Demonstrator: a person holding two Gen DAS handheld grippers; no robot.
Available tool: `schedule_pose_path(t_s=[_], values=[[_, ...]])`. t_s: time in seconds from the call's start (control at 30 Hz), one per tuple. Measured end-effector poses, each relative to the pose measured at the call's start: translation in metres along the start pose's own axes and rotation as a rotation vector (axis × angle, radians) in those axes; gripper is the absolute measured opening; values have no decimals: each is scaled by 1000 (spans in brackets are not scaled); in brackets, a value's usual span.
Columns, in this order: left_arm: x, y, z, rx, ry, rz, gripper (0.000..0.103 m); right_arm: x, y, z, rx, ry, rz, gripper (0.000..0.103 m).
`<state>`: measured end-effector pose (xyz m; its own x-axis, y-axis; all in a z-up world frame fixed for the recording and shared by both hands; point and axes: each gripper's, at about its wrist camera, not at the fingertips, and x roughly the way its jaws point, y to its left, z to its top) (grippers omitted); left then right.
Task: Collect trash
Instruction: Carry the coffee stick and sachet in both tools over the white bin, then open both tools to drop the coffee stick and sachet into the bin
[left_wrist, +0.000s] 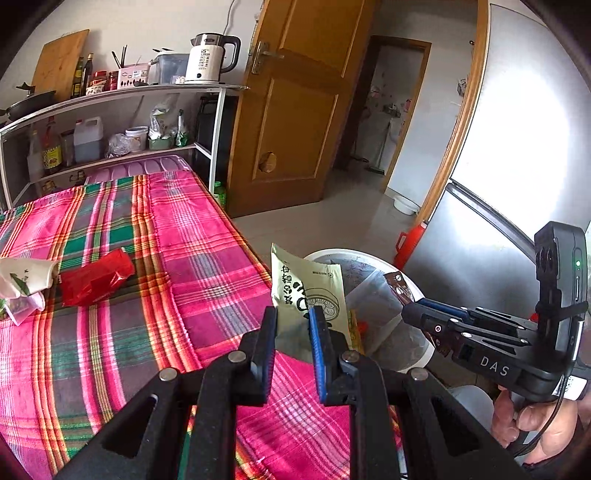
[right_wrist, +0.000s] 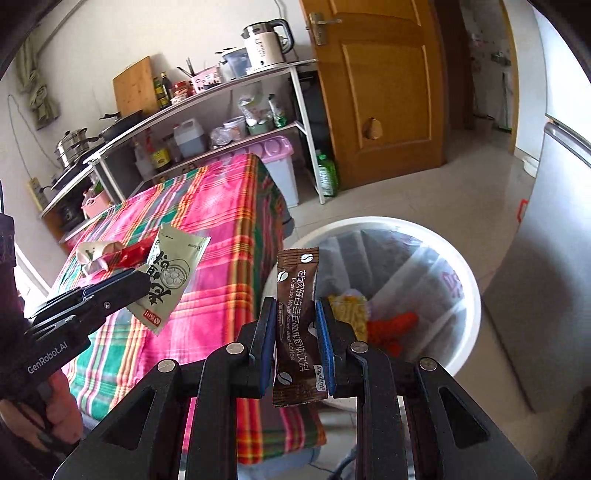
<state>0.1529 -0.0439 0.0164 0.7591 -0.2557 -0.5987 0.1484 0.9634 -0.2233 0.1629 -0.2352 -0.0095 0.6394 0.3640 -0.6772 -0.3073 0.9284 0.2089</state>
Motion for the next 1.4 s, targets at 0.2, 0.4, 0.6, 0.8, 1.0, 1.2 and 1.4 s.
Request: schedule_pose_path(t_s=[0.2,0.4,0.6,0.8,1.0,1.2,1.4], values=[[20,-14,5,15,23,-27,18,4,-20,-1,35,8,-20,22],[37,-26,9,30,45,-50,18,9,-37,-3,65,21,-38,22],[54,-38,8,33,76,-67,18,17,-49,-4,85,39,-50,22],[74,-43,10,32,115,-80,18,27,-60,-7,110,61,-58,22],[83,-45,7,34,141,-84,19,32,-67,-11,134,79,-59,23],[90,-46,8,25,157,-79,19,34,-68,-13,141,88,-63,23],[84,-44,7,21,149,-83,19,30,-65,-12,133,76,-59,31]])
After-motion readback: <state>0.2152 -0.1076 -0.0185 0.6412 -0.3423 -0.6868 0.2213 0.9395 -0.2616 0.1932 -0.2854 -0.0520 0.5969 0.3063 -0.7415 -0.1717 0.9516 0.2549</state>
